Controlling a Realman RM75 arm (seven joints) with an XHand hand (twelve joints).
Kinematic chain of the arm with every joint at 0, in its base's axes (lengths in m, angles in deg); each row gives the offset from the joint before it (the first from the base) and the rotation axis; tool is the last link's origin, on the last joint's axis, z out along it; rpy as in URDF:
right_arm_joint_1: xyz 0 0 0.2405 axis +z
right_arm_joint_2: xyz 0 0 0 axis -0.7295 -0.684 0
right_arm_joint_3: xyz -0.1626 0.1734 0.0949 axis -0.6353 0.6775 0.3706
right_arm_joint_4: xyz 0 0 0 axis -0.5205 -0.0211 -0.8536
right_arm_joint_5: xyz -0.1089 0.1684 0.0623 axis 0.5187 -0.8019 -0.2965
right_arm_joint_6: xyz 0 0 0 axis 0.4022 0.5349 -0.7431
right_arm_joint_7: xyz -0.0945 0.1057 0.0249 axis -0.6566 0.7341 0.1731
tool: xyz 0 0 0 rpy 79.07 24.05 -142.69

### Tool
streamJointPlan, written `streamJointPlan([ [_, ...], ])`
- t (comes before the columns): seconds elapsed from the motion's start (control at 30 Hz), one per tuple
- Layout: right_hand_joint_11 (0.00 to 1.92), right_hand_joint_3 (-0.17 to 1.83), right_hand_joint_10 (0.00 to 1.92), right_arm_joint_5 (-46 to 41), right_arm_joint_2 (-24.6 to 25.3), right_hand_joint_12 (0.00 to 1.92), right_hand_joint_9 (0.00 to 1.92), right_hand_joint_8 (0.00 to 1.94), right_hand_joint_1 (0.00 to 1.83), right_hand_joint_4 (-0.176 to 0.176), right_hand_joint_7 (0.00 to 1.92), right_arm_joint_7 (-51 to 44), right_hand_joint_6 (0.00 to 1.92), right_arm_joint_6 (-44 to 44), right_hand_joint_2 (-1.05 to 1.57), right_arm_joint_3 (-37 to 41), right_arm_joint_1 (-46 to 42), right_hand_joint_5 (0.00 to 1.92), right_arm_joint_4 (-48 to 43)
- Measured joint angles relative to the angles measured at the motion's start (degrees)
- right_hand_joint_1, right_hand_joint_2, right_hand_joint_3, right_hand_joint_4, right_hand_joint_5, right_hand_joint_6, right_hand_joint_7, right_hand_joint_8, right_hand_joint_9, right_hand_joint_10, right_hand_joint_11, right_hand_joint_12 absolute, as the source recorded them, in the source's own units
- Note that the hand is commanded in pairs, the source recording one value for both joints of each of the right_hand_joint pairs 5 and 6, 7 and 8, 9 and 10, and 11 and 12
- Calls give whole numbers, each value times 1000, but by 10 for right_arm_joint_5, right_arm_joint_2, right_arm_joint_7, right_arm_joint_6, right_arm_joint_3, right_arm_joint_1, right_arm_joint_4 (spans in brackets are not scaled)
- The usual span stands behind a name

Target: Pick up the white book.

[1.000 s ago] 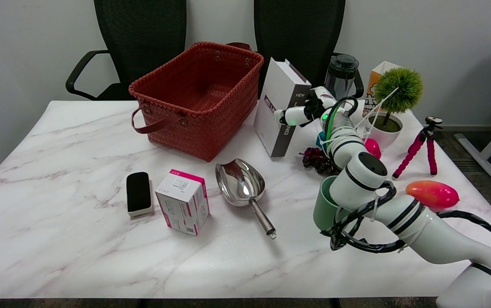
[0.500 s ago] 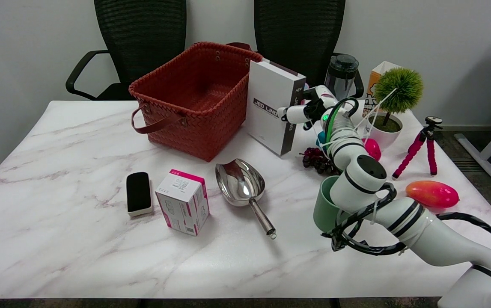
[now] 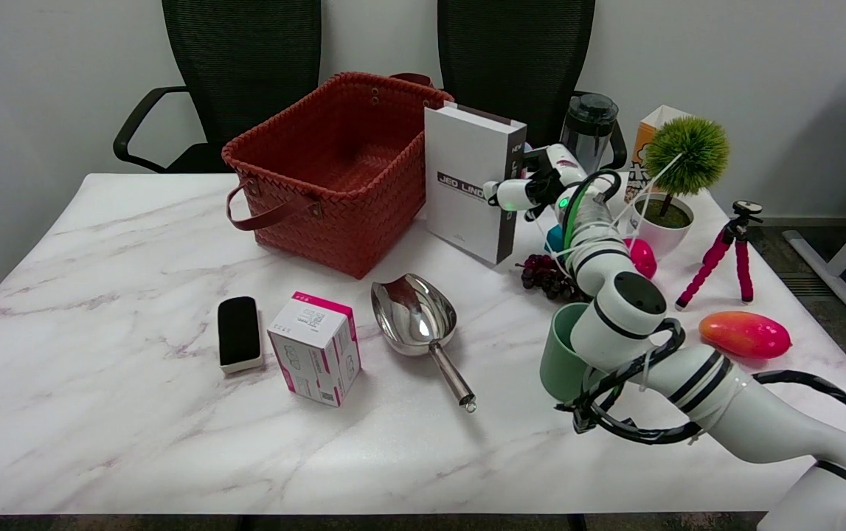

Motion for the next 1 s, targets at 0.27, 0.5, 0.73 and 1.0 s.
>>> streamJointPlan([
  [0.27, 1146, 720, 1479, 23, 0, 1146, 1479, 1480, 1023, 0, 1480, 14, 937, 0, 906, 3, -9, 937, -2],
  [0.5, 878, 1029, 1222, 34, -2, 878, 1222, 1321, 1072, 0, 1321, 24, 735, -2, 411, 6, -16, 735, -5],
  [0.73, 657, 1141, 774, 40, -4, 657, 774, 878, 1088, 0, 878, 31, 393, -7, 79, 9, -24, 393, -7],
  [1.0, 641, 1083, 741, 41, -5, 641, 741, 770, 1077, 0, 770, 41, 281, -35, 39, 24, -37, 281, -8],
])
